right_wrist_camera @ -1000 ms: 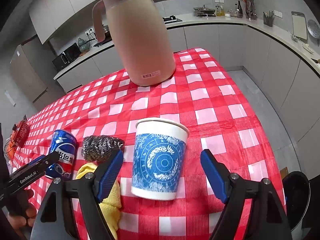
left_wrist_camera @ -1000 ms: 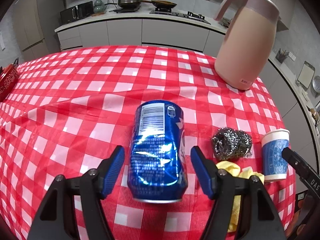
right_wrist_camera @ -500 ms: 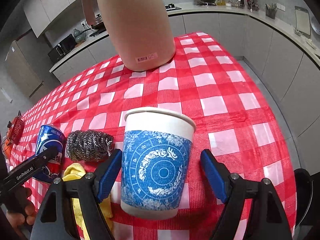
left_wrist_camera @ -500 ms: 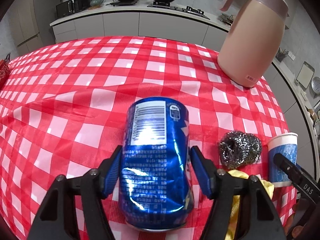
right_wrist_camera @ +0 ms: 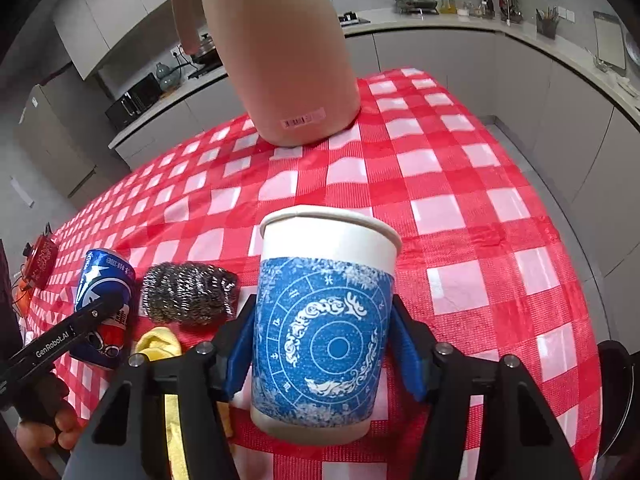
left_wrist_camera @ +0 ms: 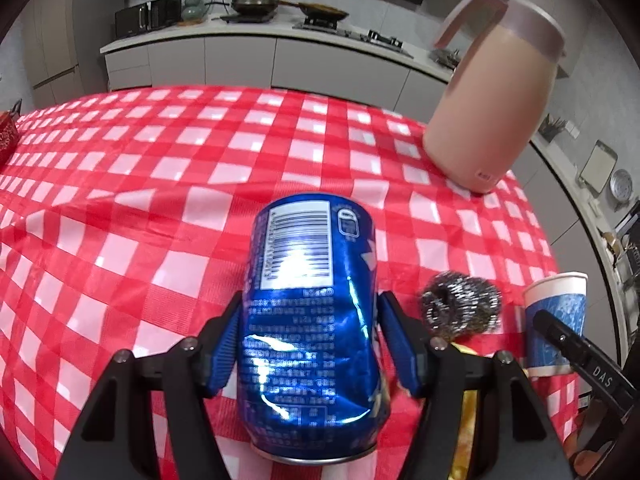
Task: Collect trash
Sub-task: 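Carry the can and paper cup over the black bin and open both grippers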
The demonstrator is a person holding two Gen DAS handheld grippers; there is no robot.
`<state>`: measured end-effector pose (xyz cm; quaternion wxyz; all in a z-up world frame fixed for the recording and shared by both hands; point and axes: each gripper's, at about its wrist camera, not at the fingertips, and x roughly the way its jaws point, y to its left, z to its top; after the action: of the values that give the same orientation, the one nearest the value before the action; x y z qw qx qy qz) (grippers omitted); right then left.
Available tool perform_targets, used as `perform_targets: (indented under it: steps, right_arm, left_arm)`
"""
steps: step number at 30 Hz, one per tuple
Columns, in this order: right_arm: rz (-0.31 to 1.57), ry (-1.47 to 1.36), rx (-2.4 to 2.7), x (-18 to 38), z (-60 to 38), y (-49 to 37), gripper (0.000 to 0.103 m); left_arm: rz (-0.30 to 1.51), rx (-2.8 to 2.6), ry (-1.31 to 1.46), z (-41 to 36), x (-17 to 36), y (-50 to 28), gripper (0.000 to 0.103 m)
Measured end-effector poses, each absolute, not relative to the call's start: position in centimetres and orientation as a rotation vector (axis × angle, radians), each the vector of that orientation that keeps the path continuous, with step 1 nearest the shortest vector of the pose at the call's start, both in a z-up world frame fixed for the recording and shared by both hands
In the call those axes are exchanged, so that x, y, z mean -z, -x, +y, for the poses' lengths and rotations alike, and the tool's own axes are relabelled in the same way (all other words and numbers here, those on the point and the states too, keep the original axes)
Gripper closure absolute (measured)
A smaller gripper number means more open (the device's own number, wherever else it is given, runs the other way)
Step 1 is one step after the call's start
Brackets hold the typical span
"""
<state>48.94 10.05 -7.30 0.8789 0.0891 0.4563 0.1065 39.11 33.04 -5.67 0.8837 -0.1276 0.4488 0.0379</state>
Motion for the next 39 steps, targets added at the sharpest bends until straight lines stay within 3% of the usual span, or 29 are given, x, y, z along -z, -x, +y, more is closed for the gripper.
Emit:
perform_targets:
  steps: [12,39]
  right_arm:
    - [0.868,-0.191,-0.261,3.2,10.0,-45.2,0.040]
    - [0.831,-0.226,-0.148,1.5,7.3,-31.8,0.040]
  left_arm:
    - [0.872,-0.025,0.264,31.9,2.0,-34.9,0.037]
    - [0.827,0.239,0.193,24.1,-0.5,-26.4,0.037]
